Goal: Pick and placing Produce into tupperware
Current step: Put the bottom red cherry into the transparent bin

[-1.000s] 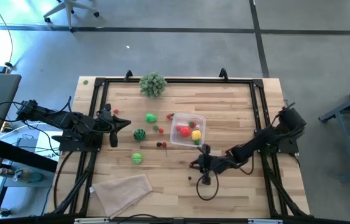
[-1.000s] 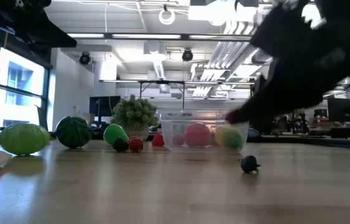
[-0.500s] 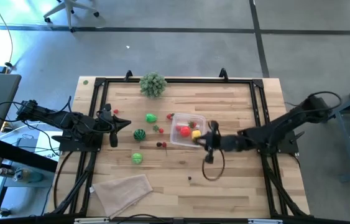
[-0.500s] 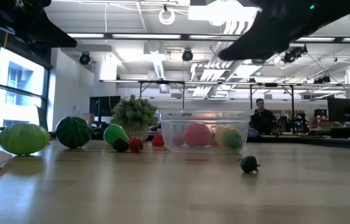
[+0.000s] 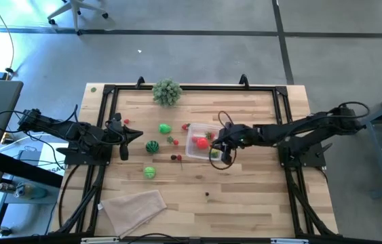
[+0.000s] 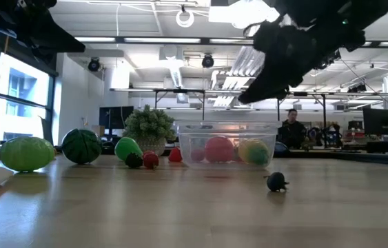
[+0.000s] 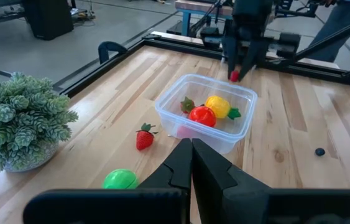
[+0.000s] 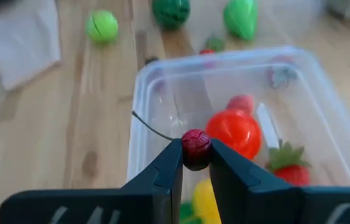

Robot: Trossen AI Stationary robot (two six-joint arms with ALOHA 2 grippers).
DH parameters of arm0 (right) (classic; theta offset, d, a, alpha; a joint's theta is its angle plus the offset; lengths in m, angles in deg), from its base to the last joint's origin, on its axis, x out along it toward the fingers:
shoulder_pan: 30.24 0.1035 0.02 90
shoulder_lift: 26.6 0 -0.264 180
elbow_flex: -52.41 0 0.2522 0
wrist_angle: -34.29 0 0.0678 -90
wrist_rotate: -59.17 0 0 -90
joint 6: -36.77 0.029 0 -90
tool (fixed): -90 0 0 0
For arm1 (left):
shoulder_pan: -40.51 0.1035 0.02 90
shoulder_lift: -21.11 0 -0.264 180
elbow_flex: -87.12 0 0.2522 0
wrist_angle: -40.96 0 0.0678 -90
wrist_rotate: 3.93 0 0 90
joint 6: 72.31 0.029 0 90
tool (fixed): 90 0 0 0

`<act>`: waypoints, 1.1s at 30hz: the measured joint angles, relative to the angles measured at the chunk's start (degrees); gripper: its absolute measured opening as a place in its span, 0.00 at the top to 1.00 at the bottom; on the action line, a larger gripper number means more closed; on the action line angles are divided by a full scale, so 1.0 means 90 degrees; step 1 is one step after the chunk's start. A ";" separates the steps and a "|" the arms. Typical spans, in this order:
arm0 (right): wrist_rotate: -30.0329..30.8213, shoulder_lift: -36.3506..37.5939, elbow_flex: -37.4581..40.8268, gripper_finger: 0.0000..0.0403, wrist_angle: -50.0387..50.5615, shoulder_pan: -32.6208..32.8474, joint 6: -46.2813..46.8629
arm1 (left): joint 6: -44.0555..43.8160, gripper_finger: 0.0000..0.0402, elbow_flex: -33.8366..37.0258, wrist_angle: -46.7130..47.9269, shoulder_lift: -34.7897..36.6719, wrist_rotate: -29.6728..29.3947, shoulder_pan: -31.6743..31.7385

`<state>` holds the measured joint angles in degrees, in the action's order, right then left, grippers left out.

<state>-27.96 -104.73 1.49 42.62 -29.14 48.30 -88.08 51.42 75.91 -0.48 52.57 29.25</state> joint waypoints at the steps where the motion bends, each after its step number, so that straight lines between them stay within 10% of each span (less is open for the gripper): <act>1: 0.0000 -0.0172 -0.0149 0.86 0.0078 -0.0003 -0.0022 | 0.0000 1.00 0.0001 -0.0004 0.0000 0.0000 0.0001; 16: 0.0007 -0.2430 -0.3110 0.86 0.3515 -0.0028 -0.0619 | 0.0000 1.00 -0.0002 -0.0002 0.0000 0.0002 0.0002; 33: -0.0566 -0.2963 -0.3406 0.86 0.4038 -0.0209 -0.0617 | 0.0000 1.00 -0.0001 -0.0003 0.0000 0.0000 0.0002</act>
<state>-33.05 -131.39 -29.16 78.96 -31.02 42.75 -88.08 51.41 75.88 -0.48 52.57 29.27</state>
